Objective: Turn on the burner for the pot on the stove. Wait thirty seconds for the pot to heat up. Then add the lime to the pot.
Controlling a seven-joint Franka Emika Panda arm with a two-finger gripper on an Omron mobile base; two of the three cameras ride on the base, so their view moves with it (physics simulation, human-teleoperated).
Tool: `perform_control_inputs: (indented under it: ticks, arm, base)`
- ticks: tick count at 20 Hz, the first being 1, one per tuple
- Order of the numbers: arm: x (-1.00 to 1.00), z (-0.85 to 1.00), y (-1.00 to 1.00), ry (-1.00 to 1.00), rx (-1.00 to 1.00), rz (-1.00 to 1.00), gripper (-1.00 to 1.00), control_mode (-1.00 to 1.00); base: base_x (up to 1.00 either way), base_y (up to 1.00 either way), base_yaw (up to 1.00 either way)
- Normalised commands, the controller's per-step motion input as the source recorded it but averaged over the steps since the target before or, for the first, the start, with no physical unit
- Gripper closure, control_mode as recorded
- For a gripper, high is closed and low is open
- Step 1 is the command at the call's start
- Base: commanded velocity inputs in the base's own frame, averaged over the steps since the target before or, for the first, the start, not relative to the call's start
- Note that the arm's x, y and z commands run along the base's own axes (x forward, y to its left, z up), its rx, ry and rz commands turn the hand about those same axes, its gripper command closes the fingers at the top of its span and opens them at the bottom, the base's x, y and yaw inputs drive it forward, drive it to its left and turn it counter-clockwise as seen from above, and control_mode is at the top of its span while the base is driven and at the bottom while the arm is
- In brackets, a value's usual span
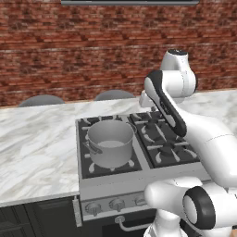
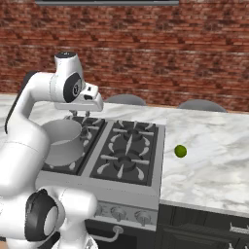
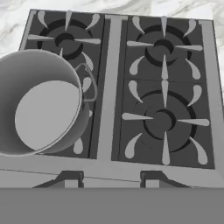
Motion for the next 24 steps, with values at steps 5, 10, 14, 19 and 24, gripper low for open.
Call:
perform_control_inputs:
  ticks: [5,10,14,19,24]
  arm:
    - [-0.07,0.0,0.13,-0.02,-0.06,0.0,-1.0,-1.0]
    - [-0.49,-0.01,0.28,-0.02,-0.04,0.01,-1.0,-1.0]
    - [-0.66,-0.01,0.32,0.0,-0.01,0.0,-1.0,-1.0]
    - [-0.76,-0.11,0.25,-0.01,0.0,0.0,-1.0,-1.0]
    - [-0.84,-0.47,0.35,0.0,0.01,0.0,-1.0,-1.0]
  base:
    - [0.0,0.0,0.0]
    - [0.0,0.0,0.0]
    - [0.0,0.0,0.0]
    - [0.0,0.0,0.0]
    - [0.0,0.0,0.0]
